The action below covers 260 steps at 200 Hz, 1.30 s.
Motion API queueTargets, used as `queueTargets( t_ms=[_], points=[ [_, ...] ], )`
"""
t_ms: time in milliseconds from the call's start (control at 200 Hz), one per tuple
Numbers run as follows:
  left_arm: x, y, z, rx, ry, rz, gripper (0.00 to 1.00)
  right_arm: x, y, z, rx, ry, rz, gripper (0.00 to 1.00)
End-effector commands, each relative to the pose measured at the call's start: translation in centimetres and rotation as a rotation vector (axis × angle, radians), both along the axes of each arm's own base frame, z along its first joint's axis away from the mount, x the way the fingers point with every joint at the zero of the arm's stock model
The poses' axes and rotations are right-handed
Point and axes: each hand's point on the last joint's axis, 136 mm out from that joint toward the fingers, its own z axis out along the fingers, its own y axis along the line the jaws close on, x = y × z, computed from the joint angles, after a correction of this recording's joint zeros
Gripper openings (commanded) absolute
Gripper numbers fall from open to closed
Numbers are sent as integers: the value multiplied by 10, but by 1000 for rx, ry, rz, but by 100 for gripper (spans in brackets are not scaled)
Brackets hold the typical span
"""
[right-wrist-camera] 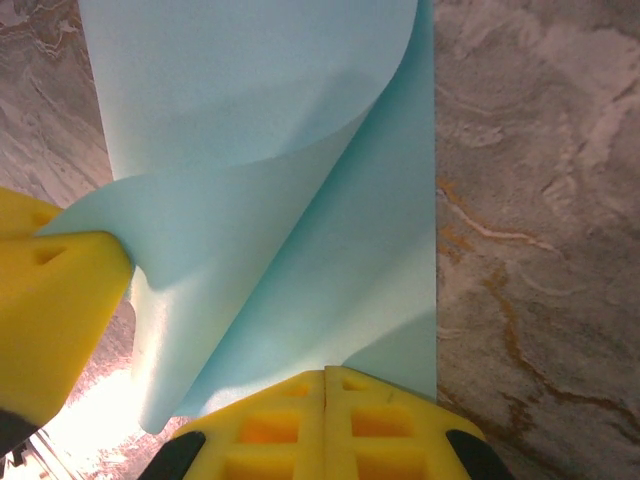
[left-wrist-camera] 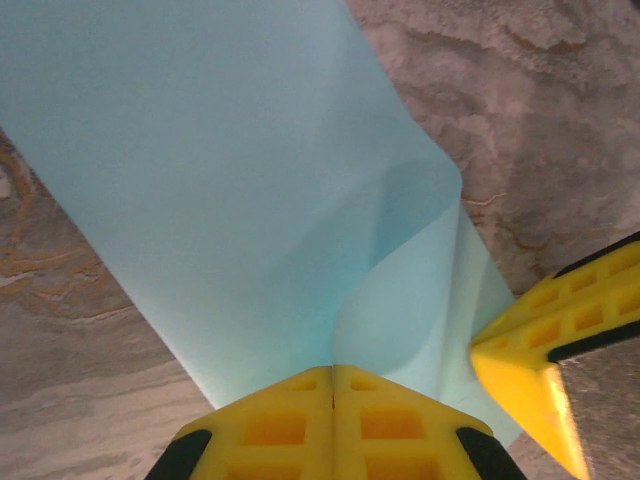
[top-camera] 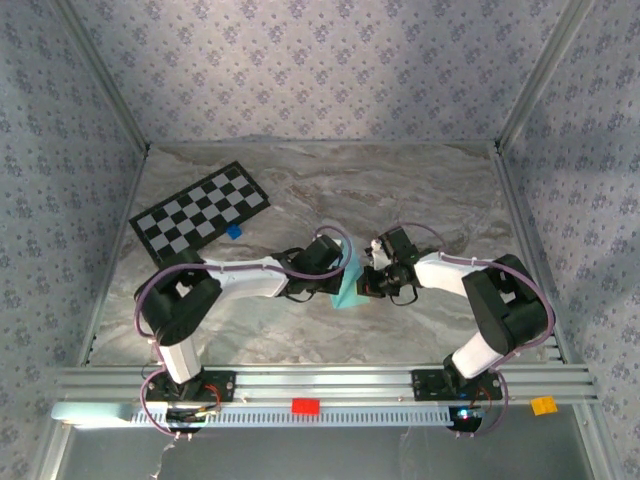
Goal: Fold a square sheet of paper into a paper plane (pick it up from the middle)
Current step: Fold the triangle a second time at the center of the table.
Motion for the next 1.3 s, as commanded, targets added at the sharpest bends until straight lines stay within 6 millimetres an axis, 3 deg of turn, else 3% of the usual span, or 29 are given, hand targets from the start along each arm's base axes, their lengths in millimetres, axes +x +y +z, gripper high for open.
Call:
queueTargets(
  t_ms=[0,1294],
  points=[
    [7,5,0,43,-22,10,0,-11,-17,-21,-94,61,-8,4],
    [16,14,-6,140,-26,12,0,-13,-18,-22,-96,67,-9,4]
  ],
)
